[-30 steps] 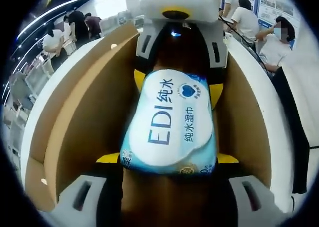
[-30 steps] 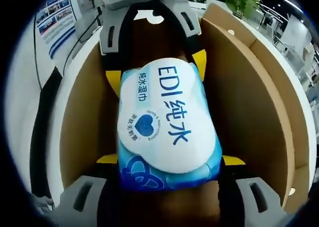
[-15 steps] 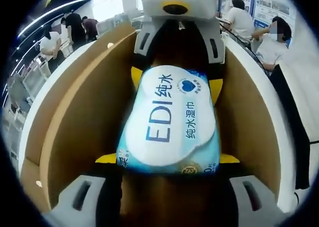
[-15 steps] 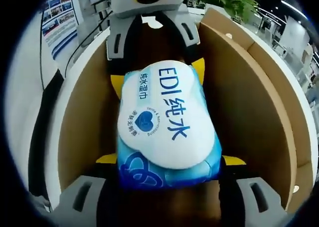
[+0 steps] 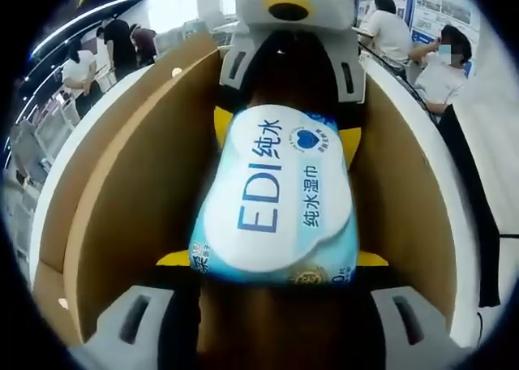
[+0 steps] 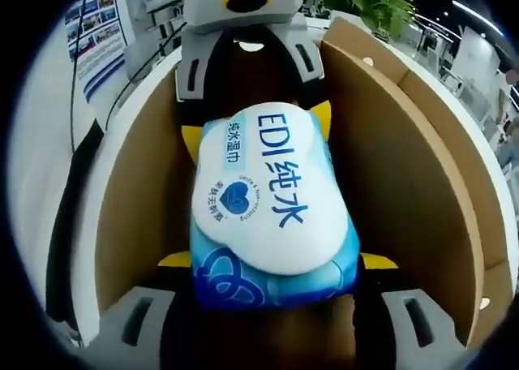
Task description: Operate the shoe box by opening the lid, removing the specified soft item, and placing it in the target area until the item is outside and the box remains undamaged.
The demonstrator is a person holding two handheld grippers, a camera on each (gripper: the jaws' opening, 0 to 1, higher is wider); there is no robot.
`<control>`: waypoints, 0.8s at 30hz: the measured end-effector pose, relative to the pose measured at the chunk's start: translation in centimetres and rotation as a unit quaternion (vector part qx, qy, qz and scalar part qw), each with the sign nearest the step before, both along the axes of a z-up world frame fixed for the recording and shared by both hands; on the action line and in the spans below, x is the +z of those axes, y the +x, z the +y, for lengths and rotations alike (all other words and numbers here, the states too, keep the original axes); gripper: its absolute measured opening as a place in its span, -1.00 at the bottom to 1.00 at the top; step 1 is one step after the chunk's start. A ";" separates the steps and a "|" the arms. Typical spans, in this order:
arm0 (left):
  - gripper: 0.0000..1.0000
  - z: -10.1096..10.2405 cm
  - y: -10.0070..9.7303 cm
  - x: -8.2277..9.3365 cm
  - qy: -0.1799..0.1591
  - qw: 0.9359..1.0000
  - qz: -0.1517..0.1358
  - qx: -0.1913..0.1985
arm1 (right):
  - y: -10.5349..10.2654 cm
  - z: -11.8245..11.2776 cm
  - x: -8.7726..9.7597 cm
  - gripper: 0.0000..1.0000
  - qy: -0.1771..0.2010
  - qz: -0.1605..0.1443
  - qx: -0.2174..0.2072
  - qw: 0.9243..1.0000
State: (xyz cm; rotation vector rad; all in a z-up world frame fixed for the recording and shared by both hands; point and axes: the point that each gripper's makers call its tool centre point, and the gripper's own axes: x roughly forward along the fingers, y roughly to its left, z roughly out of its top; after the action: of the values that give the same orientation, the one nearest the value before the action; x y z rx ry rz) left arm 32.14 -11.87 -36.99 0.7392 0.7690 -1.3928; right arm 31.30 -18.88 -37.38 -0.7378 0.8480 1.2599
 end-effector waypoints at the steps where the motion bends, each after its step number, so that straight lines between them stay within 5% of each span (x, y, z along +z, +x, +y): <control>1: 0.41 0.0 0.0 0.0 -0.001 1.000 -0.001 -0.001 | -0.1 0.0 0.0 0.40 -0.009 -0.001 0.002 1.000; 9: 0.38 0.0 -0.3 0.9 0.007 1.000 -0.006 0.019 | -0.1 -0.3 0.7 0.31 -0.045 -0.005 0.014 0.999; 24: 0.34 -0.3 0.3 5.8 -0.010 0.999 -0.018 0.045 | 0.5 -0.8 6.0 0.29 -0.046 -0.013 0.021 0.999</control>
State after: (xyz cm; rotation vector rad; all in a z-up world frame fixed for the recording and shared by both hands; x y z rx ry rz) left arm 32.45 -12.16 -31.18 0.7050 0.7499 -1.3014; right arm 31.83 -19.73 -31.34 -0.8476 0.8778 1.2519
